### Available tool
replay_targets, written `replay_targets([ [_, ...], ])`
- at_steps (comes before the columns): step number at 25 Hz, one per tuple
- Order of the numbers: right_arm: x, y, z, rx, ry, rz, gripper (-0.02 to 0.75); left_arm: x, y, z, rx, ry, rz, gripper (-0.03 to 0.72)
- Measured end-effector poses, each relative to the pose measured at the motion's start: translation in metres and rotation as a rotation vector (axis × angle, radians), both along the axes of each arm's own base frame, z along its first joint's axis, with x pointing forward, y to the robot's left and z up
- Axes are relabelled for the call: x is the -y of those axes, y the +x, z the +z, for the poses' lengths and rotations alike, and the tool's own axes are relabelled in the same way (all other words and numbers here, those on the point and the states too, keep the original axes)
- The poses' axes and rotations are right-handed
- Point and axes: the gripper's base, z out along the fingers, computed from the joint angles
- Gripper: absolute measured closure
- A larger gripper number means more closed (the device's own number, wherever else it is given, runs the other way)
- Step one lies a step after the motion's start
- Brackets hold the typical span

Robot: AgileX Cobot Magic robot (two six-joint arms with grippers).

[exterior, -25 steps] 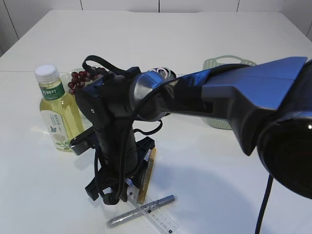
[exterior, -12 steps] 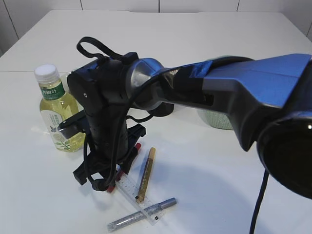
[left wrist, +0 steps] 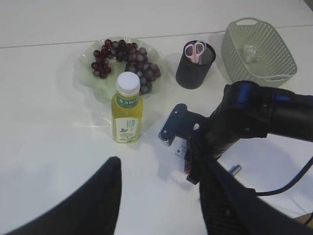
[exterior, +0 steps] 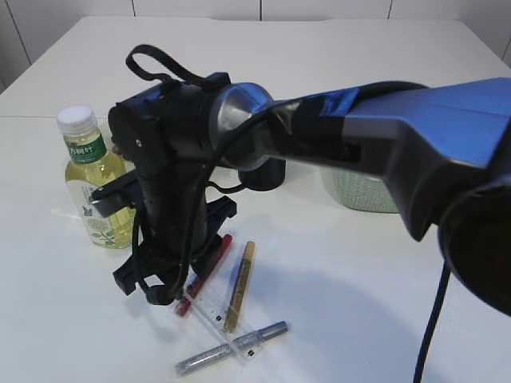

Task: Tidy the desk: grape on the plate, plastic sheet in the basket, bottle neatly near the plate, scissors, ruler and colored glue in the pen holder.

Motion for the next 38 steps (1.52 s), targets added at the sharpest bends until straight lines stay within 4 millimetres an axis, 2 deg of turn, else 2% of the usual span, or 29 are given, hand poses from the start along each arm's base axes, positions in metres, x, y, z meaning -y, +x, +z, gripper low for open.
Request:
replay_targets([
  [4, 0.003, -0.003, 0.018, 0.019, 0.026, -0.001, 0.437, 0.000, 0.000, 0.000, 0.000, 0.000, 0.000, 0.309],
  [11, 0.015, -0.012, 0.038, 0.034, 0.020, -0.003, 0.437, 0.000, 0.000, 0.000, 0.000, 0.000, 0.000, 0.309],
  [22, 0.036, -0.022, 0.110, 0.185, 0.086, -0.008, 0.437, 0.000, 0.000, 0.000, 0.000, 0.000, 0.000, 0.309],
  [26, 0.048, -0.030, 0.117, 0.230, 0.105, 0.000, 0.437, 0.000, 0.000, 0.000, -0.001, -0.001, -0.001, 0.309],
  [30, 0.064, -0.039, 0.121, 0.346, 0.164, 0.030, 0.437, 0.000, 0.000, 0.000, -0.001, -0.001, -0.001, 0.309],
  [35, 0.084, -0.053, 0.141, 0.557, 0.297, 0.095, 0.437, 0.000, 0.000, 0.000, -0.001, -0.001, -0.001, 0.309],
  [38, 0.091, -0.053, 0.152, 0.641, 0.358, 0.102, 0.437, 0.000, 0.000, 0.000, -0.001, -0.001, -0.001, 0.309],
])
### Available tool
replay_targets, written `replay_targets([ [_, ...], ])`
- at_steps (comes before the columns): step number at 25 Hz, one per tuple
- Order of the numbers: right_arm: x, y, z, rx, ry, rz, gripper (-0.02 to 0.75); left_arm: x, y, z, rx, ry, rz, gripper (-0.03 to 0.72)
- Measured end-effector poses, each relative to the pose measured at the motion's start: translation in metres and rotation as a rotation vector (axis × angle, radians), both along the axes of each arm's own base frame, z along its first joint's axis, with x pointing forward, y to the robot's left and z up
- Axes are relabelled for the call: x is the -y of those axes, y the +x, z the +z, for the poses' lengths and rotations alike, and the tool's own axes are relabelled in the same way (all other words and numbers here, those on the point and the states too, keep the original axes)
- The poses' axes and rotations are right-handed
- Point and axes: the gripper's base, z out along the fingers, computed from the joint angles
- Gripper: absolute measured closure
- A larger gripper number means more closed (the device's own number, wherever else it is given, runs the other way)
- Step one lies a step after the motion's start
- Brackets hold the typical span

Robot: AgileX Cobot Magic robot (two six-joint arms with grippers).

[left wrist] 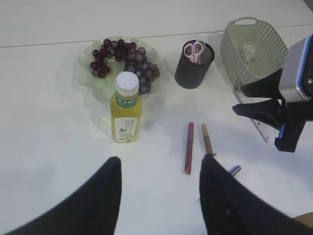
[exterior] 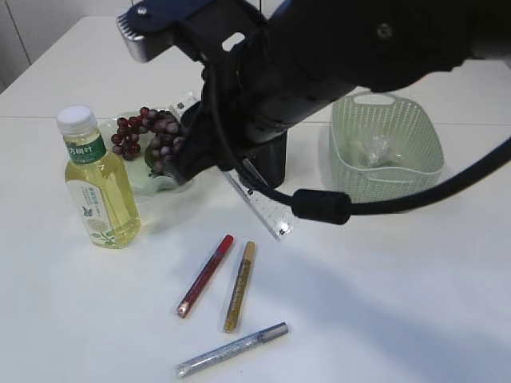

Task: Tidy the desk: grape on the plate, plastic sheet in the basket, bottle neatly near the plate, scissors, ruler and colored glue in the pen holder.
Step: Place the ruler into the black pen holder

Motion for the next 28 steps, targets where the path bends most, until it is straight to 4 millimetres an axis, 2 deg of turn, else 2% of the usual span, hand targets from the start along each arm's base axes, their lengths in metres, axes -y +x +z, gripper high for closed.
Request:
replay_targets([
  [7, 0.024, 0.032, 0.009, 0.092, 0.104, -0.083, 0.437, 0.000, 0.000, 0.000, -0.001, -0.001, -0.001, 0.309],
  [16, 0.049, 0.072, 0.026, 0.306, 0.298, -0.124, 0.437, 0.000, 0.000, 0.000, -0.001, -0.001, -0.001, 0.309],
  [22, 0.058, 0.104, 0.012, 0.411, 0.388, -0.131, 0.437, 0.000, 0.000, 0.000, -0.002, -0.001, -0.001, 0.309],
  [28, 0.060, 0.135, -0.021, 0.422, 0.468, -0.175, 0.437, 0.000, 0.000, 0.000, -0.001, 0.001, 0.000, 0.309],
])
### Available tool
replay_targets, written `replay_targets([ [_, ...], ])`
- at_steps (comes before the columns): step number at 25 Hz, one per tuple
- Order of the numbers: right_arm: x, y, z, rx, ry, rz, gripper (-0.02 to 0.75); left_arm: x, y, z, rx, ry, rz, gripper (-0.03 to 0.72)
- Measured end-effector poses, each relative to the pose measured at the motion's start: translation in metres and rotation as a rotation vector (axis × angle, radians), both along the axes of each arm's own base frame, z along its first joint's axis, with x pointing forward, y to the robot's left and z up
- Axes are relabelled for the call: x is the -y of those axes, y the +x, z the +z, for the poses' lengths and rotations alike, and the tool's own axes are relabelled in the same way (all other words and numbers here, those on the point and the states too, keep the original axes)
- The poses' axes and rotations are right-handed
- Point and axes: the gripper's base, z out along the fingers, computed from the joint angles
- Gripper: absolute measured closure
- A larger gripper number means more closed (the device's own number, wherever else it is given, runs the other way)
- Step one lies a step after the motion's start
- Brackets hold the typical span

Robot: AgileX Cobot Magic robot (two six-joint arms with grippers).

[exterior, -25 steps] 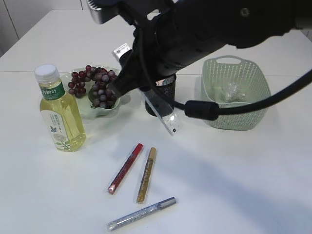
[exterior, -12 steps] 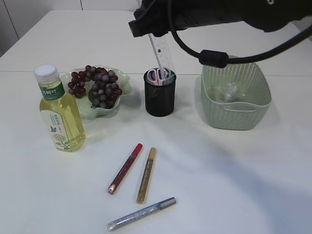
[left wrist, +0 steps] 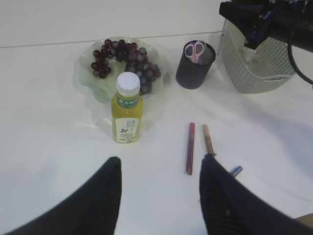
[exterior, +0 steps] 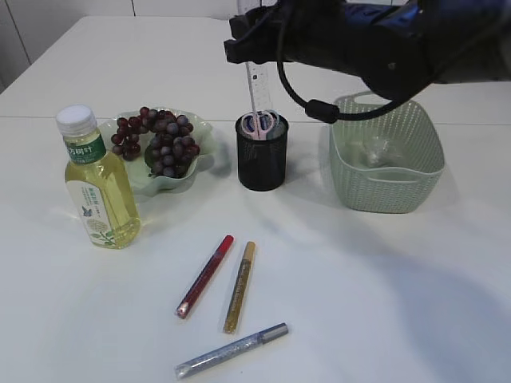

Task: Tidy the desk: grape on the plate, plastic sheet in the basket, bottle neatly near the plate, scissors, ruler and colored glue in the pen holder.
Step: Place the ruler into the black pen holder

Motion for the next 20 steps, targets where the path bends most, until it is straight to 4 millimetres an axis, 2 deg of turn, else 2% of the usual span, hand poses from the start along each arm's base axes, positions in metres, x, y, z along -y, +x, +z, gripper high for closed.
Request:
replay_targets([
  [4, -0.005, 0.019, -0.017, -0.007, 0.034, -0.014, 0.437, -0.001, 0.000, 0.000, 0.005, 0.009, 0.007, 0.309],
  [10, -0.014, 0.037, -0.033, -0.009, 0.032, -0.013, 0.437, -0.003, 0.001, 0.000, 0.016, 0.027, 0.022, 0.309],
  [20, -0.016, 0.048, -0.053, -0.010, 0.003, -0.021, 0.437, -0.005, 0.002, 0.001, 0.025, 0.042, 0.035, 0.312],
])
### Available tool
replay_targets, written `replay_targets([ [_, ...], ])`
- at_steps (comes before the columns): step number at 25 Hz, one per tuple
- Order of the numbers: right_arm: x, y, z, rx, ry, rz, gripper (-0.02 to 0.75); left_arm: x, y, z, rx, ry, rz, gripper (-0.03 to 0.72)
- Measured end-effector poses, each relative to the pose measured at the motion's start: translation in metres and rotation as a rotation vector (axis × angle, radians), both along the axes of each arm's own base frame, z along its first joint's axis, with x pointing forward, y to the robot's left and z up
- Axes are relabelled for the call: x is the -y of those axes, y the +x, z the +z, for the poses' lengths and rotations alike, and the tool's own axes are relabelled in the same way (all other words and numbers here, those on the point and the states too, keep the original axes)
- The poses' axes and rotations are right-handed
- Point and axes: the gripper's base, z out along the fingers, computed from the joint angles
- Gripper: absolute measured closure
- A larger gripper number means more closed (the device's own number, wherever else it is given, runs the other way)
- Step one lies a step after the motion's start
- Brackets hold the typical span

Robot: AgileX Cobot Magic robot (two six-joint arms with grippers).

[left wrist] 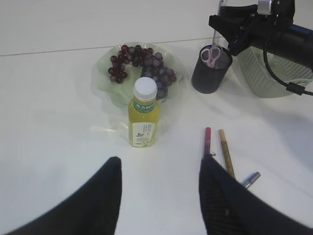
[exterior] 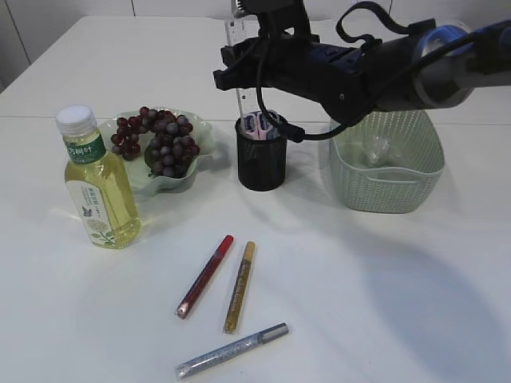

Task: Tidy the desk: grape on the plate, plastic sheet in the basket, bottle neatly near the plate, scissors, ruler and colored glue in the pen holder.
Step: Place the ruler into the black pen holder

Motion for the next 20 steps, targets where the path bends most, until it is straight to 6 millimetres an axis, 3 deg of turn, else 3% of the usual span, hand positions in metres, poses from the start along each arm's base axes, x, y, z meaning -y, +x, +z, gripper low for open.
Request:
replay_targets([
  [20, 0.010, 0.009, -0.012, 0.000, -0.014, -0.030, 0.437, 0.000, 0.000, 0.000, 0.002, 0.003, 0.003, 0.316],
])
